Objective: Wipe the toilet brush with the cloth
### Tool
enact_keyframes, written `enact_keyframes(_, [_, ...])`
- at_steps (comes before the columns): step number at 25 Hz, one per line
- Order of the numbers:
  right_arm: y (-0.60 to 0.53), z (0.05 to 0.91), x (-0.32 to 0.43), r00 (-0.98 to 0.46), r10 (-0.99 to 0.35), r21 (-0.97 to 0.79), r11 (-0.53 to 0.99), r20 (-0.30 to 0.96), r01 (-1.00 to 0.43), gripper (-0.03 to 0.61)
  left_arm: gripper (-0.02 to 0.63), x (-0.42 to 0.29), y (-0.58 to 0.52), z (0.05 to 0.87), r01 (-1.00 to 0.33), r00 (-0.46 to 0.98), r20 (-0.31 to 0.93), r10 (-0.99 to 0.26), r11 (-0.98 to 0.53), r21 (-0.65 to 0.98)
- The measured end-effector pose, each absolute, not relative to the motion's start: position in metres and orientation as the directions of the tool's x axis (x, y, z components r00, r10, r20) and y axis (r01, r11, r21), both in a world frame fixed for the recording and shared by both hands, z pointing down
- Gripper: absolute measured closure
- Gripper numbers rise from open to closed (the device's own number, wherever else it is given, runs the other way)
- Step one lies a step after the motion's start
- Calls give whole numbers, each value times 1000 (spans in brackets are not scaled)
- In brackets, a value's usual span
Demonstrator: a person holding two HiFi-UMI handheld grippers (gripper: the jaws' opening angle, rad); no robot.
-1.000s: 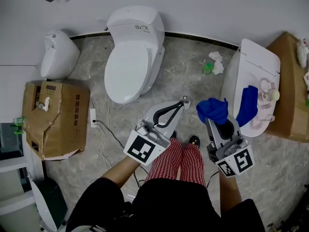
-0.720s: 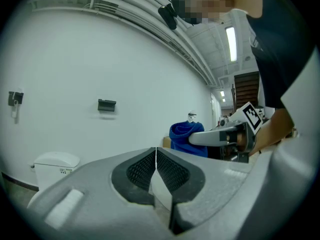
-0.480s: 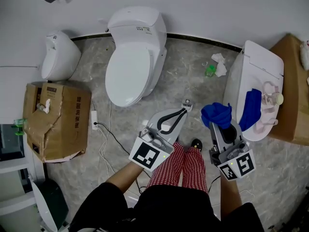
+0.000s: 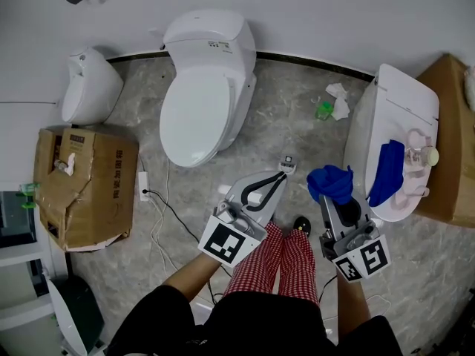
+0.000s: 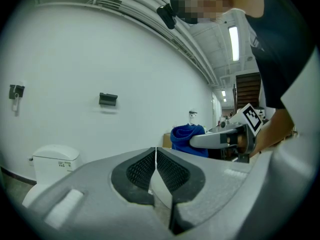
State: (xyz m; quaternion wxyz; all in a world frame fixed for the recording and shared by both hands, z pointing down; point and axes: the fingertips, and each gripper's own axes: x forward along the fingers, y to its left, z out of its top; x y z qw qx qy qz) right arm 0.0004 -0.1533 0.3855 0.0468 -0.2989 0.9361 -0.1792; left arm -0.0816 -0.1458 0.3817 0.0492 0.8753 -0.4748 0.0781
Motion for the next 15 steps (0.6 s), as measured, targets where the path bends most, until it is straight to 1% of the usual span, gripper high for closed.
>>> enact_keyframes(10, [-157, 398, -5, -822, -567, -356, 761, 41, -543, 500, 620, -85, -151, 401, -842, 536, 199, -821, -536, 56])
enact_keyframes(15, [-159, 409, -2, -816, -576, -363, 749, 55, -553, 500, 620, -76, -153, 410, -815, 573, 199, -795, -578, 40])
